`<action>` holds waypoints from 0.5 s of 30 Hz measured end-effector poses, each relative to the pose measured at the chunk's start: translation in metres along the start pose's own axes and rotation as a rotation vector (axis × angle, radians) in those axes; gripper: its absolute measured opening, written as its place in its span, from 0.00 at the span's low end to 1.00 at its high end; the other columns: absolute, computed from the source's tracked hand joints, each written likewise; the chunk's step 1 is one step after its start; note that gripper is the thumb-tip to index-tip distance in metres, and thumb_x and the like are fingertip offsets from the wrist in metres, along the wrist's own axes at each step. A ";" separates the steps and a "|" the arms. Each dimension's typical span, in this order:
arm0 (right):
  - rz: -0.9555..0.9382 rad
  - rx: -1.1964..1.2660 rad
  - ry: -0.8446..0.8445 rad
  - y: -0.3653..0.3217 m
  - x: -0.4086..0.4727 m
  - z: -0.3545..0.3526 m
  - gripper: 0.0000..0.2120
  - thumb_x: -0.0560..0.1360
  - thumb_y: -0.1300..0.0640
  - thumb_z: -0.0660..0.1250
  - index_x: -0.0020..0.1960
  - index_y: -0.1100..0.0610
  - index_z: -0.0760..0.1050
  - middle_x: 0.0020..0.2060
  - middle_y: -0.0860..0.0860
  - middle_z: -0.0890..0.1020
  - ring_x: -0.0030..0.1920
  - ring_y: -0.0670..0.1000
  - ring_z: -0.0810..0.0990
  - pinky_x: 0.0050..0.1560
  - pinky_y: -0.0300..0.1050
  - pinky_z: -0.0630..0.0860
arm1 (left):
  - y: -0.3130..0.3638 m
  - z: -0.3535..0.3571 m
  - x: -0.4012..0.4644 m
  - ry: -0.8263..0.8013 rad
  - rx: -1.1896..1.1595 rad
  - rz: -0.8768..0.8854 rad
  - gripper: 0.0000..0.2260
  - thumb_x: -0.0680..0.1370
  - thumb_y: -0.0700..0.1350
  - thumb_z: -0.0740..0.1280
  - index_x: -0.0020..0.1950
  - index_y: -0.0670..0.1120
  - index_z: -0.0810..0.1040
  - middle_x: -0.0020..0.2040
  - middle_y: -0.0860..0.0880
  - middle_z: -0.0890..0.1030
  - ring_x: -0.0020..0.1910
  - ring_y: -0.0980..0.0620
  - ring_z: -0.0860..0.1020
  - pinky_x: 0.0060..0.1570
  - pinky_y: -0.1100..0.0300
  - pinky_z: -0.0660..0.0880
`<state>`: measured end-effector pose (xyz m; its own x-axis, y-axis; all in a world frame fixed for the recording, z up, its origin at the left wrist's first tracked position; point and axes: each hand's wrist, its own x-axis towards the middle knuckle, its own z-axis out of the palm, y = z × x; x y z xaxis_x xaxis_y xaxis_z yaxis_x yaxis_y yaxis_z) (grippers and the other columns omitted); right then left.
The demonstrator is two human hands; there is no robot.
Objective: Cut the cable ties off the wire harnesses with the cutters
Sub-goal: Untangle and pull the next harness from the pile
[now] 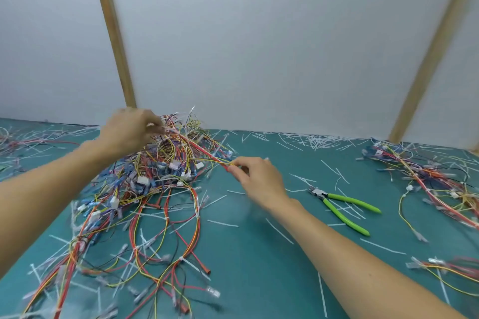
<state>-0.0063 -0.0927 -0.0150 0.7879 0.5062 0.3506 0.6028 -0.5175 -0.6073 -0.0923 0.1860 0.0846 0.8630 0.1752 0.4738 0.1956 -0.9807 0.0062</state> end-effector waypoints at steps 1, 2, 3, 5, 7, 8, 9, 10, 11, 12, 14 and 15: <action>-0.003 -0.010 -0.041 -0.006 -0.001 0.004 0.10 0.81 0.44 0.65 0.42 0.44 0.79 0.31 0.44 0.77 0.40 0.51 0.76 0.43 0.46 0.69 | 0.004 -0.009 0.009 0.202 -0.006 -0.049 0.06 0.80 0.46 0.70 0.50 0.47 0.86 0.48 0.44 0.85 0.48 0.37 0.81 0.53 0.48 0.73; -0.012 0.009 -0.041 -0.013 -0.001 0.009 0.10 0.81 0.45 0.65 0.42 0.44 0.78 0.32 0.44 0.77 0.41 0.51 0.77 0.42 0.47 0.71 | 0.012 -0.018 0.018 0.397 0.010 -0.048 0.07 0.81 0.45 0.67 0.51 0.46 0.84 0.50 0.43 0.84 0.49 0.37 0.80 0.58 0.46 0.71; -0.019 0.055 -0.006 -0.020 0.001 0.013 0.10 0.81 0.47 0.65 0.41 0.44 0.78 0.33 0.44 0.79 0.42 0.51 0.78 0.42 0.47 0.73 | 0.025 -0.025 0.025 0.569 0.034 0.003 0.07 0.83 0.45 0.64 0.52 0.47 0.83 0.53 0.43 0.83 0.50 0.37 0.79 0.62 0.44 0.68; 0.031 0.147 0.104 -0.032 0.007 0.018 0.08 0.80 0.49 0.65 0.43 0.45 0.79 0.37 0.46 0.83 0.43 0.52 0.80 0.42 0.47 0.75 | 0.060 -0.033 0.038 0.676 0.076 0.262 0.06 0.83 0.44 0.64 0.53 0.49 0.81 0.55 0.45 0.81 0.52 0.39 0.78 0.62 0.46 0.67; 0.172 0.190 0.162 -0.029 0.010 0.018 0.07 0.79 0.52 0.65 0.47 0.45 0.81 0.44 0.46 0.86 0.47 0.51 0.81 0.44 0.46 0.75 | 0.092 -0.031 0.041 0.389 0.120 0.527 0.09 0.81 0.38 0.65 0.55 0.49 0.82 0.57 0.46 0.81 0.49 0.39 0.80 0.51 0.48 0.71; 0.253 0.216 0.177 -0.021 0.012 0.015 0.08 0.79 0.55 0.65 0.47 0.45 0.81 0.46 0.45 0.86 0.49 0.51 0.81 0.45 0.46 0.75 | 0.100 -0.030 0.039 0.271 0.121 0.538 0.11 0.81 0.36 0.65 0.56 0.48 0.83 0.58 0.47 0.81 0.47 0.39 0.81 0.44 0.51 0.71; 0.331 0.260 0.200 -0.010 0.012 0.010 0.09 0.79 0.57 0.64 0.46 0.46 0.80 0.46 0.45 0.85 0.48 0.52 0.81 0.45 0.46 0.74 | 0.103 -0.028 0.037 0.270 0.089 0.506 0.11 0.80 0.35 0.65 0.56 0.48 0.83 0.58 0.47 0.81 0.46 0.39 0.82 0.38 0.53 0.70; 0.408 0.327 0.244 0.005 0.011 0.003 0.10 0.78 0.58 0.63 0.44 0.47 0.79 0.43 0.44 0.84 0.46 0.52 0.80 0.42 0.45 0.72 | 0.106 -0.027 0.033 0.314 0.038 0.466 0.11 0.80 0.35 0.66 0.56 0.47 0.83 0.58 0.46 0.81 0.45 0.39 0.82 0.34 0.53 0.70; 0.478 0.397 0.299 0.019 0.010 -0.007 0.11 0.77 0.60 0.62 0.44 0.48 0.80 0.40 0.43 0.83 0.42 0.51 0.79 0.39 0.44 0.70 | 0.112 -0.026 0.029 0.350 -0.003 0.471 0.11 0.79 0.34 0.67 0.55 0.46 0.83 0.57 0.45 0.81 0.45 0.40 0.81 0.31 0.53 0.71; 0.523 0.454 0.360 0.033 0.010 -0.017 0.12 0.77 0.62 0.62 0.44 0.48 0.81 0.38 0.42 0.82 0.41 0.50 0.79 0.37 0.43 0.69 | 0.121 -0.023 0.023 0.345 -0.011 0.517 0.11 0.78 0.33 0.67 0.55 0.46 0.83 0.57 0.45 0.80 0.44 0.40 0.81 0.29 0.52 0.72; 0.538 0.526 0.446 0.057 0.011 -0.041 0.14 0.78 0.65 0.61 0.43 0.50 0.81 0.39 0.43 0.82 0.42 0.50 0.79 0.42 0.44 0.73 | 0.146 -0.013 0.012 0.302 -0.116 0.540 0.07 0.80 0.38 0.68 0.54 0.48 0.82 0.58 0.47 0.78 0.39 0.41 0.80 0.30 0.51 0.73; 0.520 0.553 0.472 0.067 0.011 -0.053 0.15 0.78 0.66 0.61 0.43 0.51 0.81 0.40 0.45 0.83 0.44 0.51 0.79 0.48 0.46 0.75 | 0.156 -0.010 0.009 0.296 -0.246 0.457 0.04 0.81 0.44 0.68 0.52 0.49 0.82 0.57 0.49 0.78 0.37 0.43 0.79 0.33 0.51 0.73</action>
<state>0.0492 -0.1586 -0.0141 0.9881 -0.0990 0.1179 0.1042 -0.1338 -0.9855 -0.0588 0.0337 0.0987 0.6614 -0.2662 0.7012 -0.3087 -0.9487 -0.0690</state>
